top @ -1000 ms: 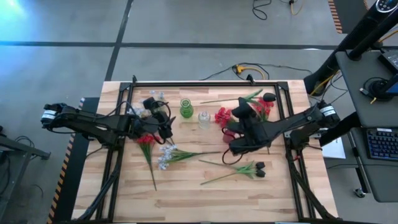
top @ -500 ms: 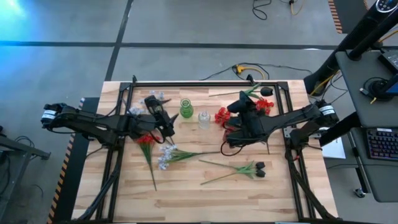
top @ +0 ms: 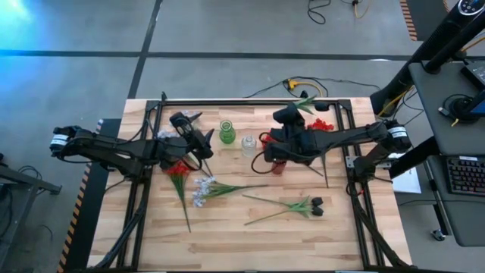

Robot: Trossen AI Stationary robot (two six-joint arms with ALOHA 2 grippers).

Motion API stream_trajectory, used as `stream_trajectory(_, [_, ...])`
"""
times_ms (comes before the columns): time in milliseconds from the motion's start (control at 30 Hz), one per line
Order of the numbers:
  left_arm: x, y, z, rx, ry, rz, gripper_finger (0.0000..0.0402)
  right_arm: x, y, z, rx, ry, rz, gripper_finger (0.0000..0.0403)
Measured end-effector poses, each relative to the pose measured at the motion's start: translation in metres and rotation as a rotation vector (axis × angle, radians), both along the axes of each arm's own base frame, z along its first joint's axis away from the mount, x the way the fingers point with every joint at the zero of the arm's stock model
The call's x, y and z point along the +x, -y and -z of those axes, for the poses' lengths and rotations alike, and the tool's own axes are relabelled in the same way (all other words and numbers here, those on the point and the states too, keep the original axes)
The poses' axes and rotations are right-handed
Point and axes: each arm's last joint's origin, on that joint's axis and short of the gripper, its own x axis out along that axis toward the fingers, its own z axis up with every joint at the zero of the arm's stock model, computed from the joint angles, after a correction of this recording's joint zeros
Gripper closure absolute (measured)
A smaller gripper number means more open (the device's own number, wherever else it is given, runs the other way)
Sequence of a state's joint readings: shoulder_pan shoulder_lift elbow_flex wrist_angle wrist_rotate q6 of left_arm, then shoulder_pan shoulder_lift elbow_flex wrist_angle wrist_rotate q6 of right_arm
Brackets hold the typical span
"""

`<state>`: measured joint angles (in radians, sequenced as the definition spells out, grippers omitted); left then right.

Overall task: Sort flowers into vase by color
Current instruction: Put the center black tulip into the green vase

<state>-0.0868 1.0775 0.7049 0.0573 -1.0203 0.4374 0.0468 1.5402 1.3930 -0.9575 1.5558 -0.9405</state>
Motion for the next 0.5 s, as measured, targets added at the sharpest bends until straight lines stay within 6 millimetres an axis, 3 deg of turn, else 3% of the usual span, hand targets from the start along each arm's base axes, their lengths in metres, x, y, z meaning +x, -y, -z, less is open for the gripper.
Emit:
stream_trajectory(233, [0.0, -0.001, 0.0, 0.008, -0.006, -0.009, 0.0074, 0.014, 0.007, 0.007, 0.074, -0.068, -0.02, 0.0391])
stream_trajectory(500, [-0.003, -0.003, -0.001, 0.056, -0.012, -0.137, 0.0074, 0.038, 0.027, -0.005, 0.17, 0.004, -0.115, 0.0391])
